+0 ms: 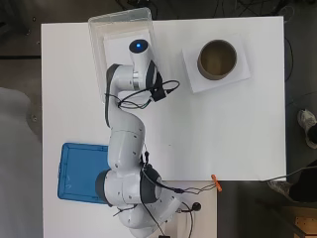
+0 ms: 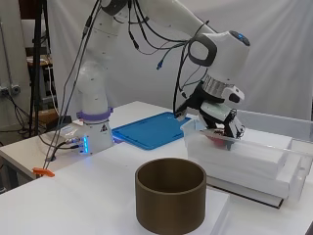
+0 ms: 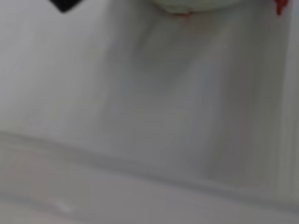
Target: Teleoperate dual arm-hand system to remove items from a box
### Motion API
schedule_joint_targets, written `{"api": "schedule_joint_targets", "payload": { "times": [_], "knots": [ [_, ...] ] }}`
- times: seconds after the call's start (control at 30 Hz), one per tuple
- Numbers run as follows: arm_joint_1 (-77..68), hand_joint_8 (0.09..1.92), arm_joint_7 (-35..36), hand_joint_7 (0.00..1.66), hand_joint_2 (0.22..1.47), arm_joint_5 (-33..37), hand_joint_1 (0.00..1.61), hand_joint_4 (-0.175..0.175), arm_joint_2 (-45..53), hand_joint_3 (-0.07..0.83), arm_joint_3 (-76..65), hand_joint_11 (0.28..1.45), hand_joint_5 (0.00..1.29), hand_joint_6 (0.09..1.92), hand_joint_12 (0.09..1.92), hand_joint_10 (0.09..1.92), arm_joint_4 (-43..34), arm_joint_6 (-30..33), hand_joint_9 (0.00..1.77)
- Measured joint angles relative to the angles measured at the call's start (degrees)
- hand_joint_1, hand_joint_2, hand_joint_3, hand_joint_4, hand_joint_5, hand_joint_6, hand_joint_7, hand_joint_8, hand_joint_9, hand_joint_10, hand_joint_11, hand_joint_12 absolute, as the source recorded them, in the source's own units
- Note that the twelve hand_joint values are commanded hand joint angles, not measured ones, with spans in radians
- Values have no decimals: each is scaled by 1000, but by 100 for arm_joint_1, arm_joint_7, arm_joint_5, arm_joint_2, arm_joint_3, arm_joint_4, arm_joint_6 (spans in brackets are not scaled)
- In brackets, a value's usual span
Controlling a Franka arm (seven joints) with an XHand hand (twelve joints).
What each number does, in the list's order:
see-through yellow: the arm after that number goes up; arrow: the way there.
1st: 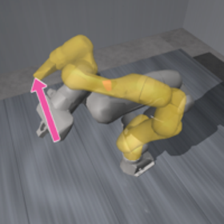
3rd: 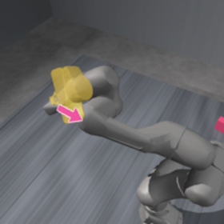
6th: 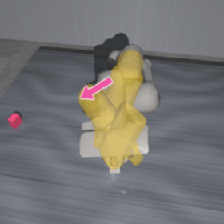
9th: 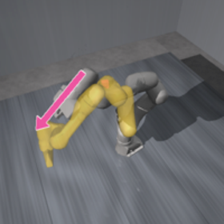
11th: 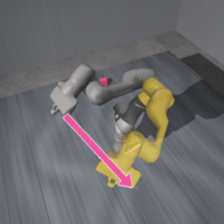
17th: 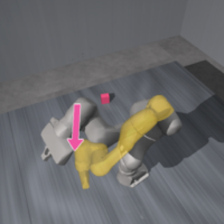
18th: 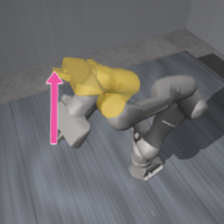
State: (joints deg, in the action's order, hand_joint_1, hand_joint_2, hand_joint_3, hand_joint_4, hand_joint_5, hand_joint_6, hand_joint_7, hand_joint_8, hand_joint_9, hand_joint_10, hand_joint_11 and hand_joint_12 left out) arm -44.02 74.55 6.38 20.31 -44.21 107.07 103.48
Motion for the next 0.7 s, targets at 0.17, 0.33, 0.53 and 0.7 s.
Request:
{"api": "schedule_joint_targets", "payload": {
  "times": [0.17, 0.33, 0.53, 0.7],
  "knots": [
    [68, 1339, -807, 667, 1231, -148, 1328, -175, -195, -3, 164, 644, 632, 1482, 1419, 1365, 96, 78, 885],
    [205, 1122, -224, 767, 1168, 169, 1350, -175, -804, -1, 380, 622, 773, 1338, 1230, 1142, 86, 160, 988],
    [337, 1174, -190, 797, 1168, 1072, 1347, -133, -1301, 0, 659, 612, 758, 1253, 1222, 1211, -177, 387, 982],
    [-1200, 1345, -509, 818, 1199, 591, 1274, -131, -2304, 1, -715, 624, 728, 1253, 1251, 1319, -75, 628, 957]
  ]
}}
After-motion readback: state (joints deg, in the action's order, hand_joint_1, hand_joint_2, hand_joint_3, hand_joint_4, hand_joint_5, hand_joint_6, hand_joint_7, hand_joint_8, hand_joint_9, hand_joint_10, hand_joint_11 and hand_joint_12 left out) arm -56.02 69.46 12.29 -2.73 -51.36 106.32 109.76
